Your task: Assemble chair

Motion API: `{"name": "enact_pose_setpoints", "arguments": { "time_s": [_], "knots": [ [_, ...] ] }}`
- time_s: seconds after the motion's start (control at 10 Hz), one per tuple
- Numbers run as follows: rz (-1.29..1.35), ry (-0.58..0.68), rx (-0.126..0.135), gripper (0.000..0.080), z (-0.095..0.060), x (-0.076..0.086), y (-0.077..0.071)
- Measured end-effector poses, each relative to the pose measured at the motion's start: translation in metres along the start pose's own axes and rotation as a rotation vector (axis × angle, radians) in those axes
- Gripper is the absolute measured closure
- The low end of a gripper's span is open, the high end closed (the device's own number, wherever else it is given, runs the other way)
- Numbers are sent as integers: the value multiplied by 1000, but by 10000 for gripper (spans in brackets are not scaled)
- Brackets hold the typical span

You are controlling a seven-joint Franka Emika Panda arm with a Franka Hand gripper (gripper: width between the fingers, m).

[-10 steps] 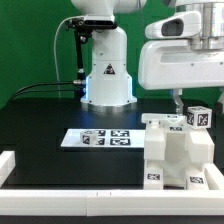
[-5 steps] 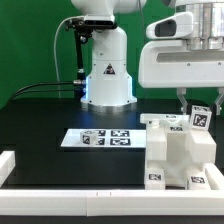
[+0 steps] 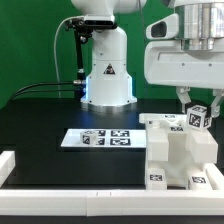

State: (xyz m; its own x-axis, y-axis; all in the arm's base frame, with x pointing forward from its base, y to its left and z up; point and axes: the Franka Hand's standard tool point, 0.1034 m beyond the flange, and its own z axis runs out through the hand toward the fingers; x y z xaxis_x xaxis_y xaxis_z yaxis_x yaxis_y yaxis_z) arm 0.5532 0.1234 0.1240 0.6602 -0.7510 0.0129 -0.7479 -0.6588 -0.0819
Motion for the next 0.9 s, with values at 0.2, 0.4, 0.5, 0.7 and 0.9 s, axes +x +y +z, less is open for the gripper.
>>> {"name": "enact_pose_setpoints", "arguments": {
  "time_s": [0.2,0.4,0.5,0.7,0.9],
  "knots": [
    [256,-12,10,518,0,-1,-1],
    [438,-14,27,517,0,0,-2],
    [440,-14,27,517,0,0,-2],
    [436,-14,27,509,0,0,-2],
    [237,-3,24,212,-2,0,-5]
  ]
}}
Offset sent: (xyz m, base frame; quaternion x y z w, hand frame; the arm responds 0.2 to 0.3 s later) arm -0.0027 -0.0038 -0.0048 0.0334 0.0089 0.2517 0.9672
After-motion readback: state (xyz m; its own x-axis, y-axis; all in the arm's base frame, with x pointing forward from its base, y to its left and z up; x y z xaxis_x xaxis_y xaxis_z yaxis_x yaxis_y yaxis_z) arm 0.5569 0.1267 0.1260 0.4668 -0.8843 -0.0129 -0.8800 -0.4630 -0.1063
